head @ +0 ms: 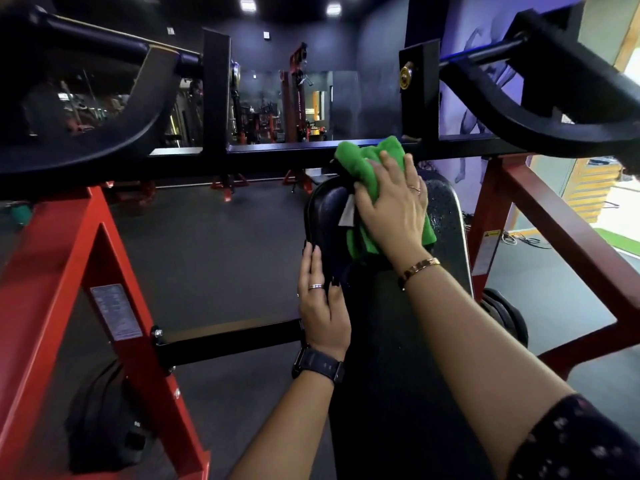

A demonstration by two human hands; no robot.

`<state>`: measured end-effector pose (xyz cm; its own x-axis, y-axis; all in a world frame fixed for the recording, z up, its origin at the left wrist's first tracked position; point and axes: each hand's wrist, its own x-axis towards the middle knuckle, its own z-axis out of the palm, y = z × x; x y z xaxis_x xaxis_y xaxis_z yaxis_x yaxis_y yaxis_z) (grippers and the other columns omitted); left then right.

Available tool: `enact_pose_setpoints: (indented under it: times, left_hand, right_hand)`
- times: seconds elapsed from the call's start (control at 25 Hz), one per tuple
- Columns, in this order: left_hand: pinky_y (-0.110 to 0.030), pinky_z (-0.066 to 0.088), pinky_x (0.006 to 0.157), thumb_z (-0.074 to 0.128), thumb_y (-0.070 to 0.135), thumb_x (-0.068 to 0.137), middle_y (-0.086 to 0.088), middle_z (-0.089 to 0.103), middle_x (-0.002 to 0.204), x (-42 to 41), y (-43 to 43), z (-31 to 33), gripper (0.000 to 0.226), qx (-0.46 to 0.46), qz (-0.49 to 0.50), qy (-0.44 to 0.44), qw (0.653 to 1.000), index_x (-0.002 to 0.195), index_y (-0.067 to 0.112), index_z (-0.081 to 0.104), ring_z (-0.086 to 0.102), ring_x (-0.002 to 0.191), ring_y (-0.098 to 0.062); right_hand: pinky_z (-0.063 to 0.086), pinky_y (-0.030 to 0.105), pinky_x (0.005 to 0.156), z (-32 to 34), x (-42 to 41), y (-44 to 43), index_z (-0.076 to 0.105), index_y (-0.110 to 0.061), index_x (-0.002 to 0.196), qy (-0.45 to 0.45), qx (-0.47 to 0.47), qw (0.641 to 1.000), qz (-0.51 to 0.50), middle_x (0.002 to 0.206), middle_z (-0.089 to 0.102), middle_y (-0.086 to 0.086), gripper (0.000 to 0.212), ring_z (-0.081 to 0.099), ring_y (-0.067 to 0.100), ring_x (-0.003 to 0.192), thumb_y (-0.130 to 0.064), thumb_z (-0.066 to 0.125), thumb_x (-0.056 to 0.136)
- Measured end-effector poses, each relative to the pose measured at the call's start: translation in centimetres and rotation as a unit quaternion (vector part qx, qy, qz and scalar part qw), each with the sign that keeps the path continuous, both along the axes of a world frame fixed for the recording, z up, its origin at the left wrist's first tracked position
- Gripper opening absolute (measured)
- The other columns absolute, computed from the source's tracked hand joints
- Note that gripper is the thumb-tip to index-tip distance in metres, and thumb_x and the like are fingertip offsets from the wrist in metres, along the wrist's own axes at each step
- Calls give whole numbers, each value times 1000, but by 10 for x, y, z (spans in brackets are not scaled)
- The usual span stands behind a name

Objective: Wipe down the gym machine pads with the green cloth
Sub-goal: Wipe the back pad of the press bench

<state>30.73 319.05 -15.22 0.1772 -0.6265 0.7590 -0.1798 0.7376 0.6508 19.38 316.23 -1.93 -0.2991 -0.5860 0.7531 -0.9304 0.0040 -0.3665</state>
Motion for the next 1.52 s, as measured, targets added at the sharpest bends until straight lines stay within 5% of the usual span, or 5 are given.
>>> enact_pose_setpoints:
  times: [0.2,0.52,0.72,1.08,1.52]
  left_hand:
    - [-26,27,113,37,14,86,1,29,149,1,-1,1,55,6,0,-1,1000,141,7,35,30,138,-10]
    - [-11,18,111,35,30,91,1,29,148,17,-36,43,56,-1,-32,-51,998,142,9,34,26,137,-5]
    - [-8,19,109,39,15,91,-9,39,145,20,-62,81,48,-17,-43,-103,994,137,6,42,32,137,-16]
    - [-24,28,112,38,10,88,-10,49,138,17,-72,108,45,-33,-24,-190,981,132,7,50,41,131,-19]
    - [-32,27,110,26,38,88,-3,37,148,9,-82,172,59,-182,42,-617,765,142,16,37,33,136,-19]
  right_hand:
    - [11,44,116,-22,34,7,44,-35,137,208,-2,974,92,150,35,-7,59,17,25,144,-47,47,79]
    - [3,45,118,-33,-23,22,27,-32,145,-133,7,988,-81,158,13,-9,58,-4,21,146,-40,44,90]
    - [8,45,118,-15,2,7,33,-37,142,61,-4,998,31,155,25,-9,55,4,22,146,-54,39,91]
    - [2,44,118,-10,-20,6,31,-35,144,-40,13,999,-27,157,19,-9,54,-1,24,146,-52,38,92]
    - [9,46,118,-115,-31,60,18,-35,148,-187,14,976,-108,158,12,-8,63,-3,21,146,-57,24,89]
